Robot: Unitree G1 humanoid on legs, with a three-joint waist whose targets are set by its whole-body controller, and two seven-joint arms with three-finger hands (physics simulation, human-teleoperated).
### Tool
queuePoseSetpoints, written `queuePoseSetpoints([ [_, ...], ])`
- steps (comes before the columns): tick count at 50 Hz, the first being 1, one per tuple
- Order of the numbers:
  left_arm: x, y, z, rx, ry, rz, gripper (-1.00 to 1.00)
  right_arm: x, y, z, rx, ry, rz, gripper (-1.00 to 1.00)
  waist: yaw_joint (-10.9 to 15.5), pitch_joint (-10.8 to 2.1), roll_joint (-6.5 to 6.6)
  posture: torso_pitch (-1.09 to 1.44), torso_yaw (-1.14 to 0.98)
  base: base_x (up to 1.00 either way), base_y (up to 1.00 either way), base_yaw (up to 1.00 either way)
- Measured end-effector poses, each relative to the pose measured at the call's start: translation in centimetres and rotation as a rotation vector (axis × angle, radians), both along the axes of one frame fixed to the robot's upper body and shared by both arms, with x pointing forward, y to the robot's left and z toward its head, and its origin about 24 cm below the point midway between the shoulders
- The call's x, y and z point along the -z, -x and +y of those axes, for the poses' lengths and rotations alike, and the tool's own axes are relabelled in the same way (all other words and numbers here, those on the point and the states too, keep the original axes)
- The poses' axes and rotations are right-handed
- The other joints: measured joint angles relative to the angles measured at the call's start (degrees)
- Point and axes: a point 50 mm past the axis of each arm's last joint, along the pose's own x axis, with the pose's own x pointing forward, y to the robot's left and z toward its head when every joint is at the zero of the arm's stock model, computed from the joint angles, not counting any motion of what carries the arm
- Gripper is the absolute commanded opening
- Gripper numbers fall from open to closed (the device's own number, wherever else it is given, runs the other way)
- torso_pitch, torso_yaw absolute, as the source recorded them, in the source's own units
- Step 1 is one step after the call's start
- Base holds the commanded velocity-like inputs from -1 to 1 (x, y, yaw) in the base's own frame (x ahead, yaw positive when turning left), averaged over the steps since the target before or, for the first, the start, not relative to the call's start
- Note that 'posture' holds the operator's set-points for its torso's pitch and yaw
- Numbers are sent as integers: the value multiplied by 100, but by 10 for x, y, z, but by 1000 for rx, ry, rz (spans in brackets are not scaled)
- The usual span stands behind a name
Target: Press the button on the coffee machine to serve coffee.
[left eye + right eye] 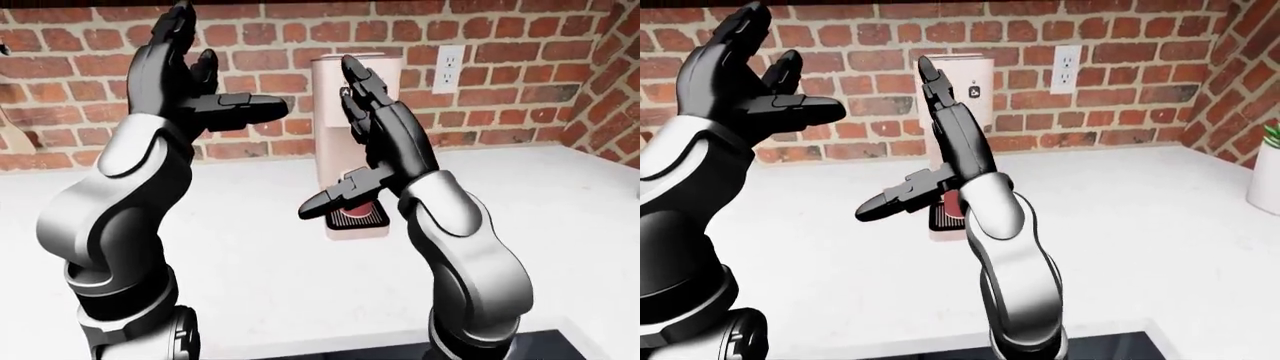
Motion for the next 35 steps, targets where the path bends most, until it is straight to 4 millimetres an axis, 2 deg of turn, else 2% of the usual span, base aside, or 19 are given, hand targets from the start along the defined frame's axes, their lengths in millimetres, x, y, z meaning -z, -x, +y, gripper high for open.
queuePoseSetpoints([
  [21, 2, -1, -1, 4, -1, 4, 100, 3, -11, 2, 0, 20, 5, 100, -10, -23, -1, -58, 0, 0, 0, 0],
  [29, 2, -1, -1, 5, 0, 6, 100, 6, -22, 1, 10, 27, 27, 100, -9, -12, 6, -58, 0, 0, 0, 0],
  [35, 2, 0, -2, 7, -2, 5, 100, 0, -28, 0, 13, 31, 19, 100, -7, -4, 5, -58, 0, 0, 0, 0],
])
